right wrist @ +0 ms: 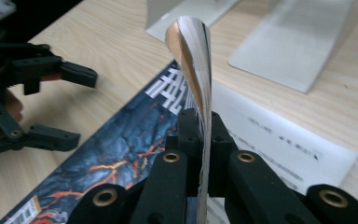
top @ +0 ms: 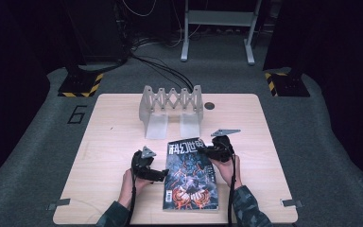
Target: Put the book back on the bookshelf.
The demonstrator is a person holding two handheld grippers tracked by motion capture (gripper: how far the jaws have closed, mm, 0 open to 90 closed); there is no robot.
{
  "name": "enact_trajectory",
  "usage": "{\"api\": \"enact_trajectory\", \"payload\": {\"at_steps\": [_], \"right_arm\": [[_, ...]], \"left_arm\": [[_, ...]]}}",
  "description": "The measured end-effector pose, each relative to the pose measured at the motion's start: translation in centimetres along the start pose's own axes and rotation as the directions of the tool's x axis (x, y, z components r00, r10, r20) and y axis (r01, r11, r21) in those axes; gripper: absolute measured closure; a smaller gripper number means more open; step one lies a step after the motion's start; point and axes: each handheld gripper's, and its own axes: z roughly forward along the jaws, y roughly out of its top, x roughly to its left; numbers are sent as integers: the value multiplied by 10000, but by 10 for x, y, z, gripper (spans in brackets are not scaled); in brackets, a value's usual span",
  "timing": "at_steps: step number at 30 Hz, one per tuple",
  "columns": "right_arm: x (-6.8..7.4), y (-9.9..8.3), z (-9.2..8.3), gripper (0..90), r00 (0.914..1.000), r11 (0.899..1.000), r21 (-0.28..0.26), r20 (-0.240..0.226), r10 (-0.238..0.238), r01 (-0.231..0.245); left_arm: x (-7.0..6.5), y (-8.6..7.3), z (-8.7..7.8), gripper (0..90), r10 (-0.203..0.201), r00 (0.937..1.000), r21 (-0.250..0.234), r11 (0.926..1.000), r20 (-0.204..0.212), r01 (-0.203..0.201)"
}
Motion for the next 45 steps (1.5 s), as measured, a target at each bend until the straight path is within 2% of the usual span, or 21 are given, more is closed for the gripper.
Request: {"api": "enact_trajectory", "payload": {"at_steps": [1,6,8,9,11,14,16,17,18,21,23,25,28,32,36,38,40,42,43,44,45], "right_arm": [[1,1,0,883,9994,9993,-155,11,-351,351],[14,4,-7,883,9971,9960,-475,-4,-756,755],[16,5,-10,883,9968,9948,-619,19,-804,804],[17,5,-11,883,9960,9939,-650,-13,-895,893],[19,6,-14,883,9964,9937,-743,-46,-843,837],[21,7,-17,883,9950,9907,-942,-75,-996,984],[23,8,-20,883,9942,9891,-1033,-121,-1067,1049],[24,8,-21,883,9936,9879,-1080,-72,-1129,1115],[25,8,-21,883,9929,9868,-1125,-116,-1183,1162],[26,8,-21,883,9914,9844,-1207,-128,-1302,1277],[27,7,-21,882,9926,9856,-1217,-156,-1200,1172],[26,7,-21,882,9920,9849,-1228,-173,-1252,1221],[23,6,-20,882,9931,9859,-1238,-189,-1155,1123],[15,2,-17,881,9966,9908,-1086,-75,-816,803],[6,-4,-6,876,9985,9979,-466,332,-445,460],[2,-7,2,863,9981,9998,-70,592,-184,189],[-2,-10,6,829,9957,9998,183,917,-115,98],[-5,-11,7,804,9955,9997,249,944,7,-31],[-8,-14,6,734,9925,9978,585,1196,254,-326],[-8,-14,6,734,9925,9978,585,1196,254,-326],[-11,-18,5,669,9904,9947,940,1354,289,-418]], "left_arm": [[-1,1,1,37,-65,9999,-48,10000,115,65],[-5,8,7,50,-202,9968,-5,9998,768,203],[-5,9,8,54,-114,9966,57,9999,821,110],[-6,11,11,58,-166,9942,109,9998,1059,155],[-8,12,14,66,-301,9923,122,9995,1201,288],[-10,14,18,77,-222,9897,234,9995,1412,191],[-10,15,20,83,-193,9877,194,9997,1554,165],[-12,15,21,87,-383,9860,171,9992,1626,360],[-11,16,21,95,-259,9856,193,9995,1670,230],[-14,17,23,147,-391,9788,163,9992,2009,366],[-16,18,24,152,-225,9783,136,9997,2060,202],[-18,18,25,168,-308,9758,140,9995,2167,284],[-18,18,25,176,-305,9769,159,9995,2115,278],[-18,17,24,209,-104,9836,95,9999,1803,89],[-24,15,24,320,93,9934,-147,9999,1144,-77],[-26,14,23,353,388,9955,-72,9992,864,-383],[-26,14,23,372,394,9962,-91,9992,775,-388],[-26,14,23,382,316,9962,-111,9995,813,-308],[-25,14,23,400,257,9963,-156,9996,818,-245],[-25,14,23,405,257,9963,-156,9996,818,-245],[-24,14,22,409,240,9957,-95,9997,893,-232]]}}
